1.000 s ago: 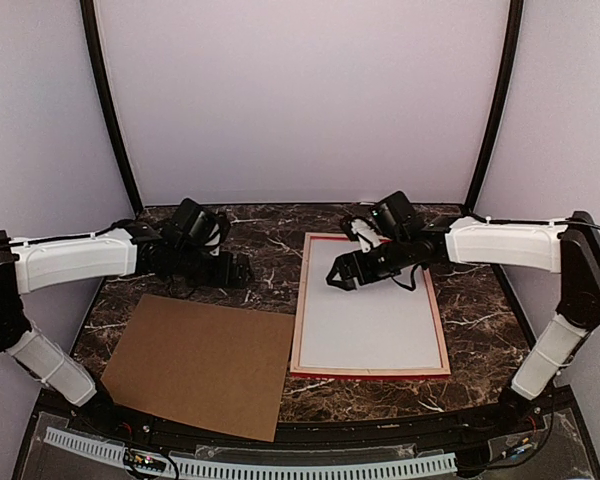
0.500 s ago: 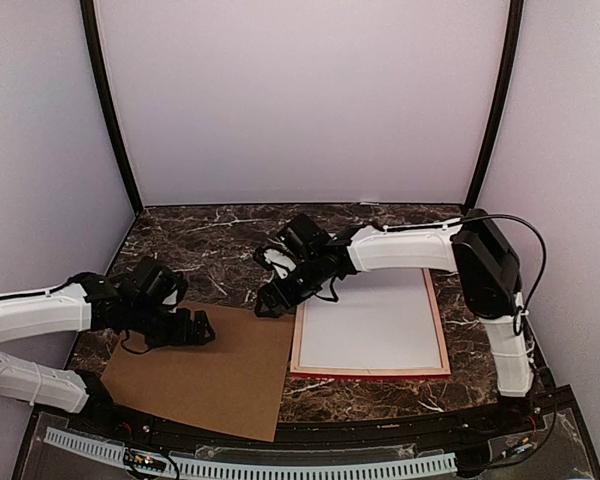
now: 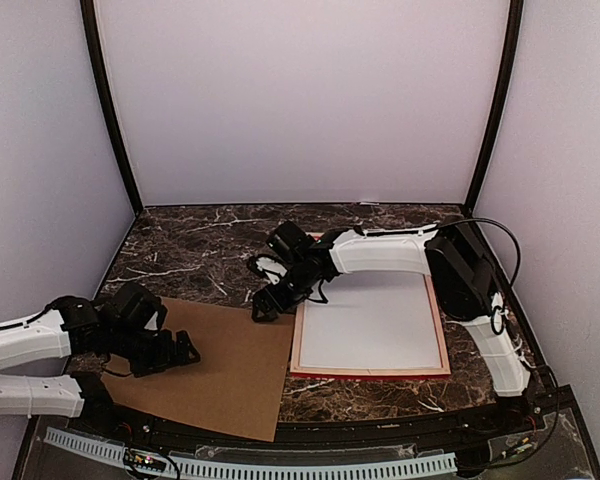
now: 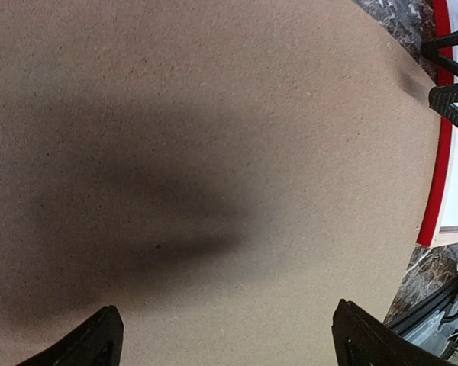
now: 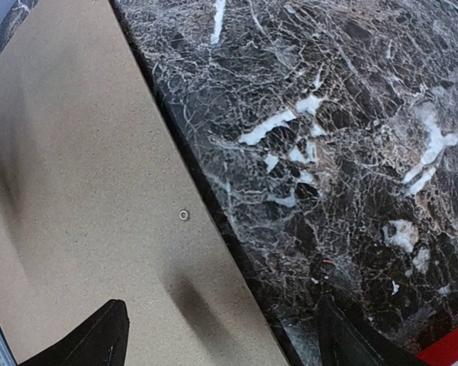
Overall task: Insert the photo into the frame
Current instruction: Adjust the frame body at the center of the board.
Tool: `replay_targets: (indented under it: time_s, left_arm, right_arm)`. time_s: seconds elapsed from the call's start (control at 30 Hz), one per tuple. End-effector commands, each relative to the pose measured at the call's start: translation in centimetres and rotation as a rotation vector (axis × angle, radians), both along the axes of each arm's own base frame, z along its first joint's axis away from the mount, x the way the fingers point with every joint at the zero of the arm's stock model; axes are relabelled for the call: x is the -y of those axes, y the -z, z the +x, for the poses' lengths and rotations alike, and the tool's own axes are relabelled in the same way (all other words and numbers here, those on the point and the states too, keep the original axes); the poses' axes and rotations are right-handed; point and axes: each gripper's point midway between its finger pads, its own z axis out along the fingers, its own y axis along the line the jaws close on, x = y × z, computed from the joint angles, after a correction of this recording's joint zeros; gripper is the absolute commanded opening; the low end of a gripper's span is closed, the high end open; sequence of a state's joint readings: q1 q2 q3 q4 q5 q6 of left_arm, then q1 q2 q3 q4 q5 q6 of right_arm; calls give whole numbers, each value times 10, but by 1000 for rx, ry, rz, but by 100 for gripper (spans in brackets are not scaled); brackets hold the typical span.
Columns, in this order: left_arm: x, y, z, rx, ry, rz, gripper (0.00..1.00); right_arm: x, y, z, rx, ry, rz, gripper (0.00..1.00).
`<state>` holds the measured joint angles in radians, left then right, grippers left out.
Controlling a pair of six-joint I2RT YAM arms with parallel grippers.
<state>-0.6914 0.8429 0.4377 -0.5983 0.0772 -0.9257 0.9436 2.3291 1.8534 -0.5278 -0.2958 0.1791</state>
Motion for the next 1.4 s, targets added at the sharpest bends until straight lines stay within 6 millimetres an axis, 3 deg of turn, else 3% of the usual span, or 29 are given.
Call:
replay_targets:
  time_s: [0.0,0.4,0.77,0.9,0.97,1.1,1.2,1.37]
  left_arm:
    - [-8,22,-8,-73,-27,61,99]
    - [-3,43,20,-33,-13,120,89]
    - [7,57,76,10,52,154,86]
    - [15,40,104,62,76,170,88]
    - [13,15,123,132,62,208,92]
    - [-26,-12,134,165,-8,342,99]
    - [-61,-23,139,155,-100,331,99]
    - [-95,-30,149,158,-220,286,99]
  right_arm:
    - [4,10,-3,-10,-17,-35,86]
    - [19,11,8,-4,26,-68,85]
    - [35,6,19,-22,74,-59,82]
    - [39,2,18,-8,70,-60,82]
    - [41,1,17,-1,70,-64,82]
    - [42,-7,13,5,67,-49,82]
    - [46,-17,7,25,59,-33,83]
    - [59,-29,-9,23,37,-26,83]
